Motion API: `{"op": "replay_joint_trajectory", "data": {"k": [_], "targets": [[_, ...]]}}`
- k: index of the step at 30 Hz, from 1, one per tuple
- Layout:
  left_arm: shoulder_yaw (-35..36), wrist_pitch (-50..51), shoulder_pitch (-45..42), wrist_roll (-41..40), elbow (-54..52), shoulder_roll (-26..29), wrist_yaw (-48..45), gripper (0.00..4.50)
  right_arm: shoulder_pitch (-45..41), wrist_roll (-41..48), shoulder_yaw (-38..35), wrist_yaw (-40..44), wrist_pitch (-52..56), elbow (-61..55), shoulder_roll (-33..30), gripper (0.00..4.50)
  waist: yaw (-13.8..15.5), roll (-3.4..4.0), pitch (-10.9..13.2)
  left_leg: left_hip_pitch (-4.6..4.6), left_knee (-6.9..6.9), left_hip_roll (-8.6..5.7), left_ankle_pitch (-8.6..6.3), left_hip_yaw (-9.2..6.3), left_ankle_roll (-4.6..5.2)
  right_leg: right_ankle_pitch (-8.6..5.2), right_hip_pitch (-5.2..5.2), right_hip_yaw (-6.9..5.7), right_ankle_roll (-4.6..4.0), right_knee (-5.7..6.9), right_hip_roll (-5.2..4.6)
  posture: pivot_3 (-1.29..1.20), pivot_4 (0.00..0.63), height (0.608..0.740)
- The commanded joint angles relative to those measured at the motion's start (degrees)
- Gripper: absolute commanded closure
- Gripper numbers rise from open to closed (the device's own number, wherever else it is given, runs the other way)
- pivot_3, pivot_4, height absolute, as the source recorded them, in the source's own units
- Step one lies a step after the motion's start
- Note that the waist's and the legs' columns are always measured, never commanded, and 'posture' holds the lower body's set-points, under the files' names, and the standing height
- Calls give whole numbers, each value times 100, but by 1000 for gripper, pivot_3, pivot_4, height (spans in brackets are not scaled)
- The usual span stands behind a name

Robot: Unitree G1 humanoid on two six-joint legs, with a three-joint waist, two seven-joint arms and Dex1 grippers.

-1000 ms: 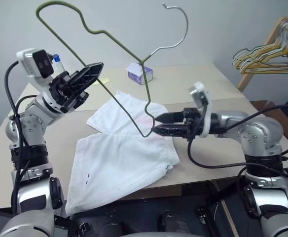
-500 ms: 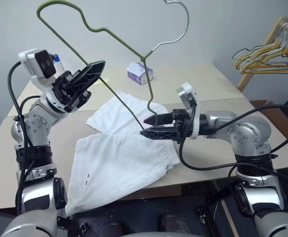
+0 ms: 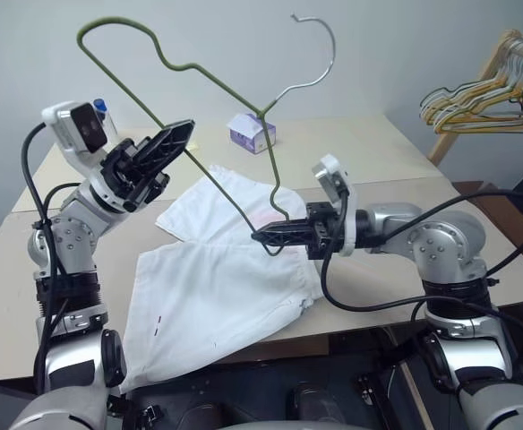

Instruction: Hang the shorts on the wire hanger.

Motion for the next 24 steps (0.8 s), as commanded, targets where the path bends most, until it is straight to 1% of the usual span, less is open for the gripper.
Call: {"op": "replay_joint_trajectory", "data": {"k": [1, 2, 3, 6, 9, 10, 14, 15, 19, 22, 24], "targets": [[12, -165, -9, 99, -177, 68, -67, 4232, -122, 93, -115, -35, -16, -75, -42, 4486, 0, 0, 0, 0, 0, 1, 0, 0, 0, 0, 0, 0, 0, 0, 1, -135, 0, 740], [-33, -204, 12, 177, -185, 64, -18, 3954, -114, 96, -128, -58, -15, -79, -36, 4500, 0, 0, 0, 0, 0, 0, 0, 0, 0, 0, 0, 0, 0, 0, 0, -135, 0, 740], [-86, -220, 27, 260, -174, 56, 34, 3803, -107, 109, -148, -85, -14, -83, -24, 4500, 1, 0, 0, 0, 0, 0, 0, -1, 0, 0, 0, 0, 0, 0, 1, -134, 0, 740], [-323, -299, 86, 671, -96, 40, 256, 2830, -112, 212, -272, -158, -41, -102, 16, 4500, 1, 0, 0, 0, 0, 0, 0, 0, 0, 0, 0, 0, 0, -1, 0, -137, 0, 740], [-702, -104, 96, 1102, -127, 201, 499, 1760, -123, 289, -370, -243, -52, -141, 37, 4500, 8, 0, 0, -1, 0, 0, 0, 0, 0, 0, 0, -1, 0, 0, 1, -140, 0, 740], [-829, -43, 120, 1221, -202, 237, 585, 1479, -119, 300, -397, -265, -59, -173, 33, 4500, 5, 0, 0, -1, 0, 0, 0, 0, 0, 0, -1, -1, 0, -1, 1, -142, 0, 740], [-1063, -40, 286, 1608, -413, 201, 1122, 195, -121, 466, -770, -504, -60, -112, 58, 4500, 4, 0, 0, -2, 0, 0, -1, 0, 1, 0, -3, 1, 0, -2, 0, -146, 0, 740], [-1066, -76, 341, 1664, -421, 208, 1172, 33, -105, 507, -871, -578, -28, -82, 33, 4500, 5, 0, 0, -2, 0, 0, -1, 0, 1, 0, -3, 1, 0, -1, 0, -147, 0, 740], [-820, -164, 492, 1779, -479, 232, 1571, 33, 56, 815, -1502, -1110, 459, 113, -247, 4500, 6, 2, 1, -1, 0, 2, -2, 2, 3, 1, -4, 3, -1, 0, 0, -147, 0, 740], [-832, -504, 736, 1979, -681, 454, 1292, 33, 290, 1068, -1943, -1340, 944, 246, -671, 4500, 21, 2, 1, -3, 0, 1, -3, 2, 5, 1, -4, 1, -2, -2, -2, -149, 0, 740], [-1168, -743, 922, 2400, -817, 760, 1070, 33, 563, 1137, -2126, -1383, 1351, 356, -1090, 4500, 23, 3, 2, -4, -1, 1, -5, 3, 7, 1, -5, 0, -2, -6, -1, -149, 0, 740]]}}
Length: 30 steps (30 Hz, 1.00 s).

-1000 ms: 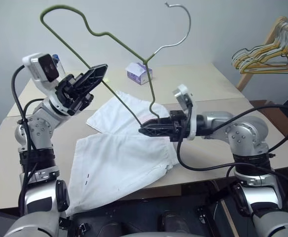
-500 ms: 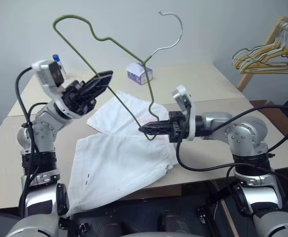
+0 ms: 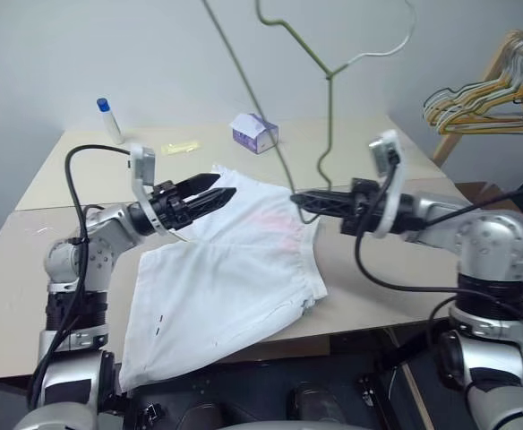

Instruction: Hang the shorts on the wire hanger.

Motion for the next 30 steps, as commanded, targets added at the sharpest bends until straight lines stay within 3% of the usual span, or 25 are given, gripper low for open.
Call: {"op": "replay_joint_trajectory", "data": {"k": [1, 6, 11, 15, 22, 30], "targets": [[-441, -584, 194, 702, -390, 483, -395, 33, 370, 246, -490, -105, 698, 140, -623, 4500, 3, 1, 0, -1, -3, -1, -1, 2, 1, 0, -1, 1, 0, -3, -1, -150, 0, 740], [-1244, -1303, 425, 1686, -521, 986, -825, 33, 1234, 65, -339, 79, 1401, 460, -1538, 4500, 10, 2, 0, -2, -4, -4, -7, 7, 12, 0, -1, 4, 1, -10, -5, -153, 0, 740], [-1658, -1901, 546, 2272, -561, 1210, -1123, 33, 2033, 509, 70, 1313, 1791, 1225, -2707, 4500, 2, 11, 4, 1, -4, -1, -10, 6, 16, 0, -2, 10, 1, -9, -3, -150, 0, 740], [-1747, -2088, 581, 2402, -561, 1181, -1237, 33, 2524, 65, 503, 2099, 1353, 1440, -3228, 4500, -4, 11, 4, 8, -4, 1, -11, 9, 19, -4, 0, 18, 9, -8, -1, -155, 0, 740], [-1751, -2175, 614, 2463, -553, 1135, -1283, 33, 2278, -628, 1207, 2370, 938, 1964, -3053, 4500, -2, 12, 4, 12, -4, 2, -11, 12, 19, -20, 0, 24, 41, -7, 0, -141, 0, 740], [-1653, -2185, 553, 2525, -448, 1124, -1141, 33, 1987, -938, 1262, 2488, 681, 2284, -2607, 4500, 35, 12, 4, 9, -4, 0, -11, 11, 19, -5, -1, 22, 19, -8, -1, -122, 0, 740]]}}
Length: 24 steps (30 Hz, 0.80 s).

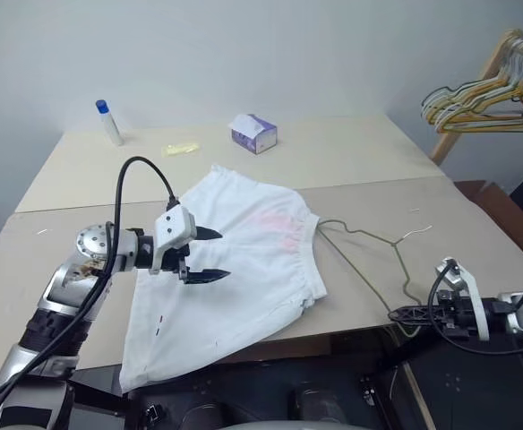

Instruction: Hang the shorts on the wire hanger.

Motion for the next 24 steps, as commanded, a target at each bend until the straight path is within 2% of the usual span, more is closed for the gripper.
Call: {"op": "replay_joint_trajectory", "data": {"k": [1, 10, 18, 24], "targets": [[181, -119, -105, 15, -50, 1, 47, 33, -158, -70, -44, 186, -127, -14, 39, 4500, 16, 0, 0, 0, 0, 0, 0, 0, 0, 0, 0, 0, 0, 0, 0, -122, 0, 740], [60, -237, -83, 173, -20, -57, 154, 33, -387, -480, 506, 635, -378, 68, 22, 4500, 11, 1, -1, 1, 1, 0, 0, 1, 0, 2, 1, 1, -2, 1, 0, -119, 0, 740], [-26, -328, -93, 383, 9, -194, 226, 33, -1511, -1152, 1540, 1515, -716, 783, 105, 4500, -7, 1, -1, 2, 1, 0, 0, 2, 0, 9, 0, 1, -12, 2, 0, -94, 0, 740], [0, -345, 123, 501, -141, -181, 335, 33, -2333, -1837, 2466, 2173, -992, 1528, 411, 4500, 13, 2, -1, -1, 1, 0, 1, 1, -1, 10, -2, -1, -14, 4, 0, -60, 0, 740]]}}
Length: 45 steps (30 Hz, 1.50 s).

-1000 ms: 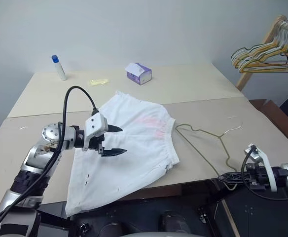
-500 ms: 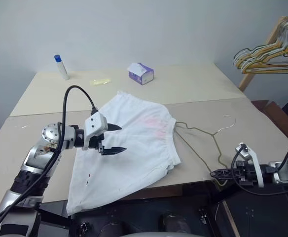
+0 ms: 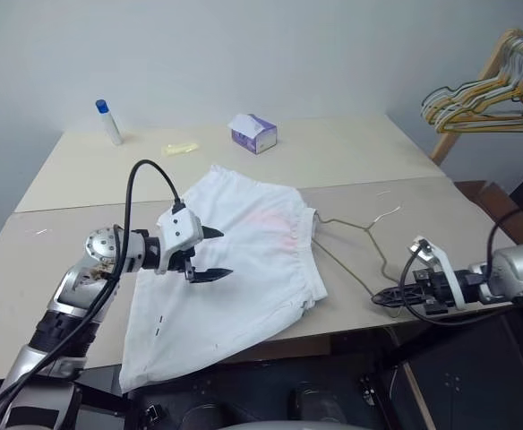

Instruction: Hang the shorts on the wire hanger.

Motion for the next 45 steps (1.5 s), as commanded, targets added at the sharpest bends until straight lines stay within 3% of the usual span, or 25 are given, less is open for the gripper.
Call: {"op": "replay_joint_trajectory", "data": {"k": [1, 8, 13, 20, 24, 27, 31, 45], "targets": [[90, -100, 49, 47, -190, 28, 75, 33, -429, -361, 290, 404, -270, 419, 145, 4500, 10, 0, 0, -1, 0, 0, 0, 1, 0, 0, -1, 0, 0, 1, 0, -58, 0, 740], [51, -109, 147, 170, -227, 2, 199, 33, -1268, -1122, 482, 727, -940, 1888, 787, 4500, 106, 3, -1, -1, 5, 0, 2, 5, -4, 1, -4, 0, -1, 6, 1, -46, 0, 740], [8, -131, 137, 261, -215, -26, 224, 33, -1728, -1532, 195, 669, -1482, 3045, 1246, 4500, 158, 4, -2, -5, 6, 0, 12, 9, -21, 1, -6, -2, -2, 7, 0, -37, 0, 740], [70, -114, 206, 253, -265, -38, 298, 33, -1796, -1640, -665, 169, -1958, 3274, 1430, 4500, 186, 6, -2, -9, 7, 0, 18, 12, -32, 2, -7, -3, -2, 9, -1, -38, 0, 740], [145, -174, 229, 217, -245, 8, 285, 33, -1357, -1684, -1193, -530, -2375, 2103, 1365, 4500, 170, 7, -2, -6, 7, 1, 18, 11, -32, 2, -7, -3, -1, 11, 0, -61, 0, 740], [255, -218, 88, 84, -183, 49, 154, 33, -606, -1739, -1641, -1288, -3010, 408, 1368, 4500, 161, 7, -2, -9, 7, 4, 19, 9, -34, 1, -9, -5, -1, 10, 0, -78, 0, 740], [505, -357, -538, -103, 247, -37, 67, 33, -151, -1931, -1847, -1998, -3638, -1009, 1473, 4500, 143, 9, 0, -11, 7, 1, 32, 10, -57, 2, -10, -7, 1, 12, -2, -96, 0, 740], [1416, -929, -2902, -1038, 2452, 257, -1518, 33, -247, -2765, -909, -2026, -4547, -2533, 1374, 4500, 25, 9, 0, -12, 9, 0, 31, 21, -55, 2, -6, -9, 3, 4, 2, -109, 0, 740]]}}
